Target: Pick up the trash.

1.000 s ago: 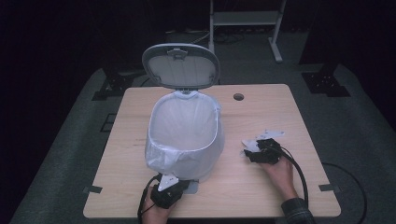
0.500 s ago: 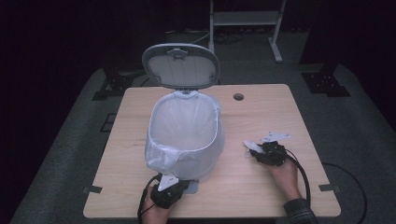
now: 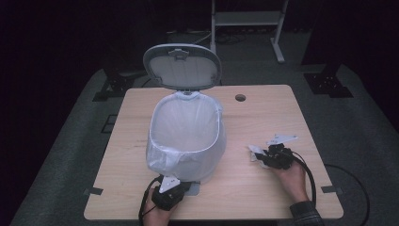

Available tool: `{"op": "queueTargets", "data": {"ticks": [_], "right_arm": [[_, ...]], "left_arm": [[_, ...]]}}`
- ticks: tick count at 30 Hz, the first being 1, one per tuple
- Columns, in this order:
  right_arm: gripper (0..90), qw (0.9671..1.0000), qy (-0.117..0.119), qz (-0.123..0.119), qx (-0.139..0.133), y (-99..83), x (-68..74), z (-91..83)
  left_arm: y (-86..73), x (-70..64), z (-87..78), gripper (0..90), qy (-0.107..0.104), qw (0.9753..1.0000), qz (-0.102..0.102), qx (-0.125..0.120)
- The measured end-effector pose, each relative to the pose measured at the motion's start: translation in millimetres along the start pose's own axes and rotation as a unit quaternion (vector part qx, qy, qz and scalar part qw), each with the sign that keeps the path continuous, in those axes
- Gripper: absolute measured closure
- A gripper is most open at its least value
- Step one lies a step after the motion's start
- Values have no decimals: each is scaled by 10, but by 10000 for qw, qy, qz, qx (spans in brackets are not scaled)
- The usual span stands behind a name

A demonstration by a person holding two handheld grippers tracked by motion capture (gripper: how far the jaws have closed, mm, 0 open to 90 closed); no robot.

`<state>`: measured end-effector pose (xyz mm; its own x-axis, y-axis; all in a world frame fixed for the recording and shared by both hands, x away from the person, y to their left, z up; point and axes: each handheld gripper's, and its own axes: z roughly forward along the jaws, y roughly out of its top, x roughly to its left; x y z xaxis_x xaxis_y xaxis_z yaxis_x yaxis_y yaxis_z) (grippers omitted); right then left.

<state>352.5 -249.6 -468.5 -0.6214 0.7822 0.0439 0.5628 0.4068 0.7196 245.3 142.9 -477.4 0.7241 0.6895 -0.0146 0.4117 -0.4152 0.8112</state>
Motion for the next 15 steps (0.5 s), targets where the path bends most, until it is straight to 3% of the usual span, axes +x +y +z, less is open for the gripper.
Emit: {"op": "queueTargets", "data": {"ticks": [15], "right_arm": [[745, 9996, 210, -109, -150, 36, 51, -226]], "left_arm": [[1, -2, 1, 889, 7, 10000, 5, 1]]}}
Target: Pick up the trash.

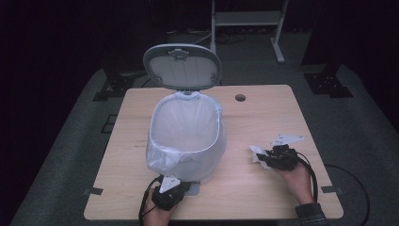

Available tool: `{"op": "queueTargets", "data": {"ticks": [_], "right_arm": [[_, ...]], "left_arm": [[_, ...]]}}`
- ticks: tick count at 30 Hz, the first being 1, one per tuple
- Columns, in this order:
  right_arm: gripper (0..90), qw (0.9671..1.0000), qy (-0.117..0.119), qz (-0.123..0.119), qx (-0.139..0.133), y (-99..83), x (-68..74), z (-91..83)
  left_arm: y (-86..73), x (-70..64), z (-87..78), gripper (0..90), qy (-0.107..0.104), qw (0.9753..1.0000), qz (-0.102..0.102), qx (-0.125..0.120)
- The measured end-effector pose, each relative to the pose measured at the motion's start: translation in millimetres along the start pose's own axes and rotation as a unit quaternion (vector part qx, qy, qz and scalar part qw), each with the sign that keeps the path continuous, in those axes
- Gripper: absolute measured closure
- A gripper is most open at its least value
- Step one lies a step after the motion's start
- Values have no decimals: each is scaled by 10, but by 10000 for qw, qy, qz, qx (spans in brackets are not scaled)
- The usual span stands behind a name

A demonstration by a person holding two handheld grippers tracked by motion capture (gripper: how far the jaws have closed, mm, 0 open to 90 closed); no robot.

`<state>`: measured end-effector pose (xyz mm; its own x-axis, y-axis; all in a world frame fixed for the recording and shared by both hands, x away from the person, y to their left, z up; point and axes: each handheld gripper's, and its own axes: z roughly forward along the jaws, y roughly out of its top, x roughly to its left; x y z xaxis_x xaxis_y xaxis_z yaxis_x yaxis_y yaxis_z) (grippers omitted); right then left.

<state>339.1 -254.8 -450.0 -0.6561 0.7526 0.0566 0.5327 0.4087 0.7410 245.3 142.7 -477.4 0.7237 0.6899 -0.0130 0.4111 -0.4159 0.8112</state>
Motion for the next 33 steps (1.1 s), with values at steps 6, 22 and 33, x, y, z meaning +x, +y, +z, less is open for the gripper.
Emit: {"op": "queueTargets", "data": {"ticks": [6, 22, 33], "right_arm": [[745, 10000, 84, 18, -21, 12, 5, -51], [745, 9994, 300, -109, -137, 95, 23, -176], [745, 9988, 420, -140, -199, 143, 46, -241]], "left_arm": [[0, 0, 1, 889, 5, 10000, 3, -6], [-1, -2, 1, 889, 7, 10000, -8, -7], [0, -2, 1, 889, 10, 10000, 13, -3]]}}
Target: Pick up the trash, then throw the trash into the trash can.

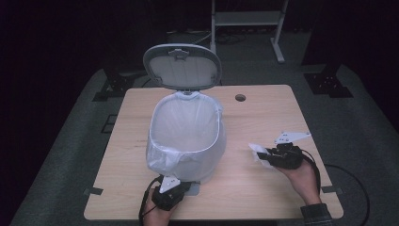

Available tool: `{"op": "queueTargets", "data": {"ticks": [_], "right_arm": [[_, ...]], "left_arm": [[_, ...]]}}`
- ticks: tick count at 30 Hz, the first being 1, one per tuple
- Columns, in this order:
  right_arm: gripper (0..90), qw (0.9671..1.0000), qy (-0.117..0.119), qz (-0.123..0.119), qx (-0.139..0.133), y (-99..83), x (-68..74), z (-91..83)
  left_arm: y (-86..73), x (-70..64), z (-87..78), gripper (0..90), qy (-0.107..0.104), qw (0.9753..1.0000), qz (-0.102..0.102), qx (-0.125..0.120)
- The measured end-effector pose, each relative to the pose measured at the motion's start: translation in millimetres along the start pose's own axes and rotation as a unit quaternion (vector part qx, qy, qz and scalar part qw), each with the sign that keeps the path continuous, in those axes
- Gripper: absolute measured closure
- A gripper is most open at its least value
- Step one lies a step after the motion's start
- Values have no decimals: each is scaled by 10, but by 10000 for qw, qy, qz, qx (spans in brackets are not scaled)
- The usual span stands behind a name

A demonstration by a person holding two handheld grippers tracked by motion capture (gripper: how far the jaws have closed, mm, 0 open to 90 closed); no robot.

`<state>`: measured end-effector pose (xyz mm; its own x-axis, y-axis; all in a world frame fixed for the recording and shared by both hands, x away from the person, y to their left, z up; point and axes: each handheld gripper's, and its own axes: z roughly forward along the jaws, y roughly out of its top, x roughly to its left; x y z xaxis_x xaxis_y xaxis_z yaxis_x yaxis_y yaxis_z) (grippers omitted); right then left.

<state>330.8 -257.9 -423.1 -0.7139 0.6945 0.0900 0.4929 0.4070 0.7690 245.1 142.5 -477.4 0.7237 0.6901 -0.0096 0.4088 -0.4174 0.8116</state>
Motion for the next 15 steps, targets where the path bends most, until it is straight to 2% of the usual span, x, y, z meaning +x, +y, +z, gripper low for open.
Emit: {"op": "queueTargets", "data": {"ticks": [7, 15], "right_arm": [[745, 10000, 27, -26, -48, 35, -4, -48], [745, 9997, 186, -35, -172, 94, 3, -99]], "left_arm": [[-2, -1, 0, 889, 0, 10000, -22, -6], [-1, 1, 0, 889, -8, 10000, -10, -4]]}}
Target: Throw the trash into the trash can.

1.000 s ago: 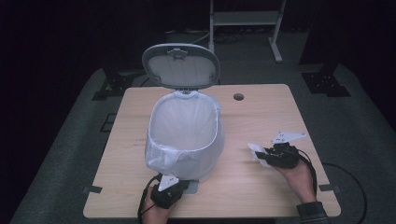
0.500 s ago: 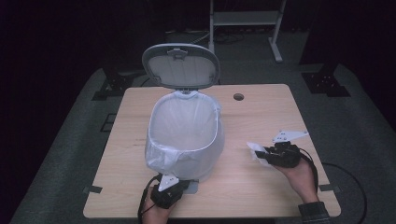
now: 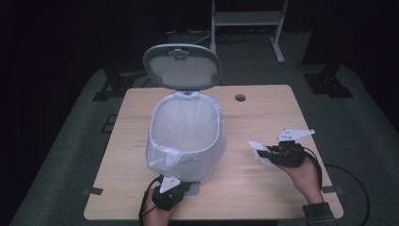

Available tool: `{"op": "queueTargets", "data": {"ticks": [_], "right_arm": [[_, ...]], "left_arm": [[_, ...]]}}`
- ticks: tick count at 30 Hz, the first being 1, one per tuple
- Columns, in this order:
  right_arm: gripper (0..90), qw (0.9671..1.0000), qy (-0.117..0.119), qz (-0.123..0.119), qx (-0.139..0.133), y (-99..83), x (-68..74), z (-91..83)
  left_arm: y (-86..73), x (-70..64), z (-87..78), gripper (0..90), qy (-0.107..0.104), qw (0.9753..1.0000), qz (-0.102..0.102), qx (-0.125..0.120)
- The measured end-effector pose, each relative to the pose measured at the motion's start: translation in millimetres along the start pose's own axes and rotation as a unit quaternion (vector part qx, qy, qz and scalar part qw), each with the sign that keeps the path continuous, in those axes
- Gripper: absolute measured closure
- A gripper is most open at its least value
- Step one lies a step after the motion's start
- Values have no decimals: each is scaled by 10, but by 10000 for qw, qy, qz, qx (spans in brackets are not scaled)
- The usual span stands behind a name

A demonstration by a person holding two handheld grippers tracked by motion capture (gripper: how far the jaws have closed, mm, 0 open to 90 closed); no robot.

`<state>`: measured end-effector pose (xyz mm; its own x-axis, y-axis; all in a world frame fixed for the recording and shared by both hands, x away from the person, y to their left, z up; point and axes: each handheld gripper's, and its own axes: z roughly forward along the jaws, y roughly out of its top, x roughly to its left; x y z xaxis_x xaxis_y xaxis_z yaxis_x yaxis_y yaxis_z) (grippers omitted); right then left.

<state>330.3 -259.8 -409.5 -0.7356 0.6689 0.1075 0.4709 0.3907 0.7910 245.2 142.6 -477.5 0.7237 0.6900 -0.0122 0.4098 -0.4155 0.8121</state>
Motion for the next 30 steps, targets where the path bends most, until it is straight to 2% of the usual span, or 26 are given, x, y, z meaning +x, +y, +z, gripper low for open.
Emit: {"op": "queueTargets", "data": {"ticks": [14, 30], "right_arm": [[744, 9996, 206, -84, -193, 171, 13, -112], [743, 9976, 459, -175, -489, 401, 43, -243]], "left_arm": [[1, -1, 0, 889, 3, 10000, -3, 4], [-2, -7, 1, 889, 10, 10000, -57, -19]]}}
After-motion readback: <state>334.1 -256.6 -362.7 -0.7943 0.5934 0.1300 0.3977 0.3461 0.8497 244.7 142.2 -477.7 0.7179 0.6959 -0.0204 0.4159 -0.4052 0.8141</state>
